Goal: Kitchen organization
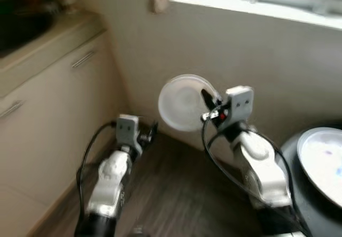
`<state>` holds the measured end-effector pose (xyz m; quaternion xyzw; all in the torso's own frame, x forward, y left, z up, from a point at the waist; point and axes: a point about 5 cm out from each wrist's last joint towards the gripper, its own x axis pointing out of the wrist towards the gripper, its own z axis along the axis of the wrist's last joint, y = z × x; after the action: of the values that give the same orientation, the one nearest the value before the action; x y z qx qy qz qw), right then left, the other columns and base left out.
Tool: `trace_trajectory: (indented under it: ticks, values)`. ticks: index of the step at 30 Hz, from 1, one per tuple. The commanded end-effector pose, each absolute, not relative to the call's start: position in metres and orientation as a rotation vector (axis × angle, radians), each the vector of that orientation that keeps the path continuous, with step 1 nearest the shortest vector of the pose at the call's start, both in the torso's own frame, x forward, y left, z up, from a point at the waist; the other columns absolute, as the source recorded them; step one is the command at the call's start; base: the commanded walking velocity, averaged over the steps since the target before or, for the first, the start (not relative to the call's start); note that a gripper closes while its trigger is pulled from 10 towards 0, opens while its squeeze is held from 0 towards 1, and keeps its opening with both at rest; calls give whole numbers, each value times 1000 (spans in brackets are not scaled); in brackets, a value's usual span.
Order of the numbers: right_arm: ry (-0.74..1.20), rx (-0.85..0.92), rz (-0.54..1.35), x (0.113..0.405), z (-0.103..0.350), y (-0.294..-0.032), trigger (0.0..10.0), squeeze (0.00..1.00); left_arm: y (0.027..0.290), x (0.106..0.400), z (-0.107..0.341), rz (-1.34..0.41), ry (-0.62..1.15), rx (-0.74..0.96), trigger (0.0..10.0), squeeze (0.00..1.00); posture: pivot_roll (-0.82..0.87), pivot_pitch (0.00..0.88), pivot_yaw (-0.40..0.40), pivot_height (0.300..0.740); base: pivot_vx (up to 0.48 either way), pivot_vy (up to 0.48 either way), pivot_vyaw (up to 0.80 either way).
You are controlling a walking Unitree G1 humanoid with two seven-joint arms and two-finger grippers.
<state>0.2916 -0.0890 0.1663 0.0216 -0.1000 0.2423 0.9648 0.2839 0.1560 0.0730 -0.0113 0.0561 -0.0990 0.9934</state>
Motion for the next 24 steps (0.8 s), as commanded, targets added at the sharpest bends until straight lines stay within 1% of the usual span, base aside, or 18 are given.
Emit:
trace_trajectory:
  ticks: [1, 12, 24]
  values:
    - [-217, 4, 459, 292, 168, -99, 0, 0, 146, 283, 74, -219, 106, -33, 10000, 0, -79, 29, 28, 740, 0, 0, 800]
    - [-210, -106, 439, 292, 159, -103, 0, 0, 149, 283, 79, -206, 76, 12, 10000, 0, -72, 32, 31, 740, 0, 0, 800]
    - [-238, -136, 398, 297, 161, -105, 0, 0, 149, 282, 79, -202, 69, 15, 10000, 0, -73, 24, 31, 740, 0, 0, 800]
